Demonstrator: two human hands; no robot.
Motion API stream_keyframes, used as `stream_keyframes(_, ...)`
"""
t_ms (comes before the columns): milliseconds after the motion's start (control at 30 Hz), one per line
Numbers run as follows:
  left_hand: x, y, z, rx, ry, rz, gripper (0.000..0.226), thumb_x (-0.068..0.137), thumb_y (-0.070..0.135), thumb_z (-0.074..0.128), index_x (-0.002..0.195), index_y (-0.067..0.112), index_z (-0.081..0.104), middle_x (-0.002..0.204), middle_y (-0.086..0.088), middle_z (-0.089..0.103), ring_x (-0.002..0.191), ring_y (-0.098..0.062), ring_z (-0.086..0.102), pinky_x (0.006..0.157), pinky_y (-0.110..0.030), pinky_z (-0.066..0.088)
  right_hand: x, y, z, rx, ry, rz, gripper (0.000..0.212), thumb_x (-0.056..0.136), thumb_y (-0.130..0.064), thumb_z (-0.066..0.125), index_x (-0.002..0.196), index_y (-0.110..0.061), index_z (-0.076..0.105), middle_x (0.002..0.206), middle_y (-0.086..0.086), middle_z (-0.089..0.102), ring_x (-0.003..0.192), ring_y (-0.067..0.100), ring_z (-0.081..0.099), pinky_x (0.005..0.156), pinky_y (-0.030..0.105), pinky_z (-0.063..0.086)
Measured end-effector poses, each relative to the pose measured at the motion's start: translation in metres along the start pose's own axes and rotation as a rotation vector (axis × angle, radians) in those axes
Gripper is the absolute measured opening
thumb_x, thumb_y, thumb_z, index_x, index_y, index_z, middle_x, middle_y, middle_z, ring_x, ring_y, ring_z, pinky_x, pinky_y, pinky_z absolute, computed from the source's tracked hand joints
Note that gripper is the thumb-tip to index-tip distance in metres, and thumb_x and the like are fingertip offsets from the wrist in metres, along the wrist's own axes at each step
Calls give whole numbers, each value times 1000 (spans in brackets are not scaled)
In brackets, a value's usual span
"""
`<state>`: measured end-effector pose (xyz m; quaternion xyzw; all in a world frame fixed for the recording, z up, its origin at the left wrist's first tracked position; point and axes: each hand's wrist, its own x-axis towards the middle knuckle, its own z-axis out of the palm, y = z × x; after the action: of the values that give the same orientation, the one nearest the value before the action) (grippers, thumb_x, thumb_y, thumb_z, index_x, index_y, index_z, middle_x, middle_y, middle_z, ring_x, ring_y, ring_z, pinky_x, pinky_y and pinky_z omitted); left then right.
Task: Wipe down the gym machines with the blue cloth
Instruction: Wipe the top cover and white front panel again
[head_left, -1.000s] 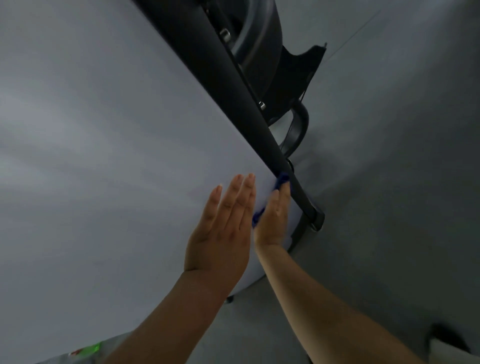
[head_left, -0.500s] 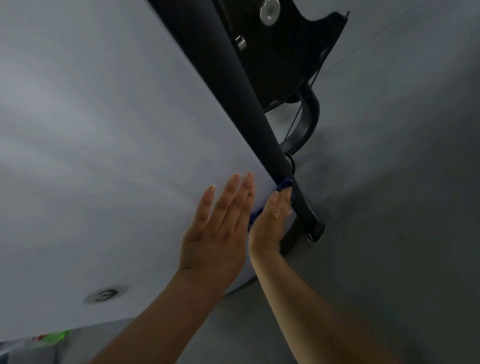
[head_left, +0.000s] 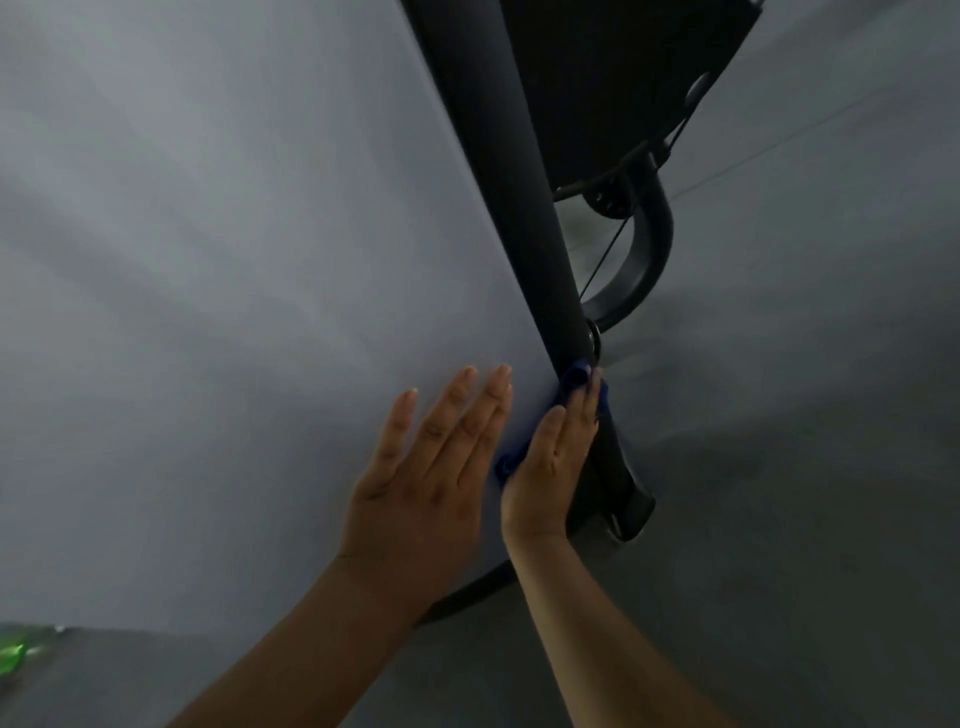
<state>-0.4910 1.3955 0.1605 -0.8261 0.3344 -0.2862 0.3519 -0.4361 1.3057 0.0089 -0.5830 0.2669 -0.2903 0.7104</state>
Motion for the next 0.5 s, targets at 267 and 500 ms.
stream_keyframes(267, -22, 28, 20, -35, 7, -63, 85, 104, 28, 61, 174, 9, 17, 184, -7, 9, 169, -24, 13, 137, -54, 0, 9, 66, -20, -81, -34, 338, 62, 118, -31, 36, 174, -20, 10, 181, 2, 11, 167, 25, 2, 134, 48, -5)
stream_keyframes(500, -32, 28, 28, -43, 4, -26, 89, 99, 26, 64, 174, 10, 19, 184, -5, 11, 169, -22, 16, 137, -52, 1, -9, 108, -21, 56, -10, 483, 57, 119, -34, 29, 173, -30, 17, 181, -2, 16, 166, 24, 18, 136, 49, 15)
